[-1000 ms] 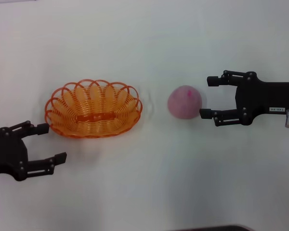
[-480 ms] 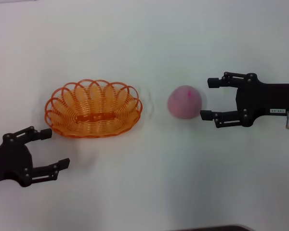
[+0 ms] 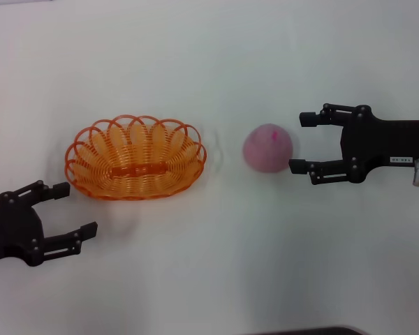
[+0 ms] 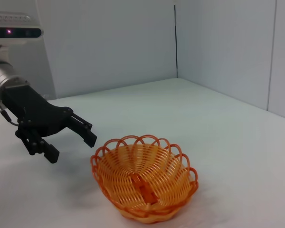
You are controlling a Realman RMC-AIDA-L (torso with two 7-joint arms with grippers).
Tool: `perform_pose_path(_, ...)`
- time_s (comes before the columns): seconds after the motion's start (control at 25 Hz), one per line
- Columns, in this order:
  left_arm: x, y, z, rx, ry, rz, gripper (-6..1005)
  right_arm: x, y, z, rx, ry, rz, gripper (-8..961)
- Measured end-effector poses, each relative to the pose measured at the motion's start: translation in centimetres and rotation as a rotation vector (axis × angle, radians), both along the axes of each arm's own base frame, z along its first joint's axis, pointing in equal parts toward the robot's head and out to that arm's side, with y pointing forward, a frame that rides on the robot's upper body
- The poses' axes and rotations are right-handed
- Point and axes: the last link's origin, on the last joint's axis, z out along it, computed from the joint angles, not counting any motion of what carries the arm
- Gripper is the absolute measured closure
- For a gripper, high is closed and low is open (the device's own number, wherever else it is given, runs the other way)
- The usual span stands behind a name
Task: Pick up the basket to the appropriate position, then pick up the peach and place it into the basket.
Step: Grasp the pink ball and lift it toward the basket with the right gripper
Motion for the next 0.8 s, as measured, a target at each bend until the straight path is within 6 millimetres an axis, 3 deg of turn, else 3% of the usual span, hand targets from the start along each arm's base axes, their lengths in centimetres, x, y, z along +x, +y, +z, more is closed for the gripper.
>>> perform_pose_path(0.24, 0.2, -0.2, 0.0, 0.001, -0.039, 0.004, 126, 0.0, 0.0, 0.2, -0.025, 0.012, -0.037, 39)
perform_pose_path(0.44, 0.2, -0.3, 0.0, -0.001, -0.045, 0.002, 126, -0.5, 0.4, 1.8, -0.068, 0.035, -0.122, 38)
perform_pose_path(0.64, 0.2, -0.3, 0.0, -0.005, -0.05, 0.01, 126, -1.4, 1.7, 3.3, -0.148, -0.007, -0.268, 38)
perform_pose_path(0.8, 0.2, -0.3, 0.0, -0.008, -0.055, 0.02, 126, -2.5, 2.9, 3.2, -0.217, -0.079, -0.34, 38)
